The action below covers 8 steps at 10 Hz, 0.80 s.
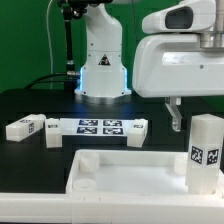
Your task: Assemble desk
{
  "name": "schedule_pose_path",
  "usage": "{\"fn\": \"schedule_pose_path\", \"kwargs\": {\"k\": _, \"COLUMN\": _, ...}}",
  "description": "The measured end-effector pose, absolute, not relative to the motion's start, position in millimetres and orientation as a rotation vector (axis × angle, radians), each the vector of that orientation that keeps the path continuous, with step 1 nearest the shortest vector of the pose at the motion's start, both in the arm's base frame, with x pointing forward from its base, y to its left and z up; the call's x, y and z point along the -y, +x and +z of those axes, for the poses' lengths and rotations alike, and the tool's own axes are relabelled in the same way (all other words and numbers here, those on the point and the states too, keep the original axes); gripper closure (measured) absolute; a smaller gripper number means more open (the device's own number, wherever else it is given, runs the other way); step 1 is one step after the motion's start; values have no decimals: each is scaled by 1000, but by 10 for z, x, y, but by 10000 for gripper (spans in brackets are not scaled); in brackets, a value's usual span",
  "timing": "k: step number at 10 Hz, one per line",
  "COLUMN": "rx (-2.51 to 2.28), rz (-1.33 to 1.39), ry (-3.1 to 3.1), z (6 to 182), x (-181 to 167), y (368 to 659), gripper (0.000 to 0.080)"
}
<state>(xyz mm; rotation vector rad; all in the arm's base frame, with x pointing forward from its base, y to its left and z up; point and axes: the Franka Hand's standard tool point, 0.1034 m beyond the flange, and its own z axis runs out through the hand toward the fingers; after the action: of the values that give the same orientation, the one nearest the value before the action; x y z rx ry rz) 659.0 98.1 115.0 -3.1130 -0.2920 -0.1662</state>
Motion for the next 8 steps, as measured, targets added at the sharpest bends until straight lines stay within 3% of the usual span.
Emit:
{"fn": "schedule_pose_path", "kwargs": {"k": 4, "rx": 783, "rz": -158, "ry": -3068, "z": 1118, "x": -970, "y": 6582, "gripper": 151}}
{"fn": "schedule_pose_path", "kwargs": {"k": 7, "rx": 772, "rz": -158, "ry": -3070, "z": 1119, "x": -969, "y": 6583, "gripper": 510}}
{"fn": "schedule_pose_path", "kwargs": {"k": 8, "rx": 754, "rz": -158, "ry": -3074, "z": 1118, "x": -970, "y": 6582, "gripper": 510}}
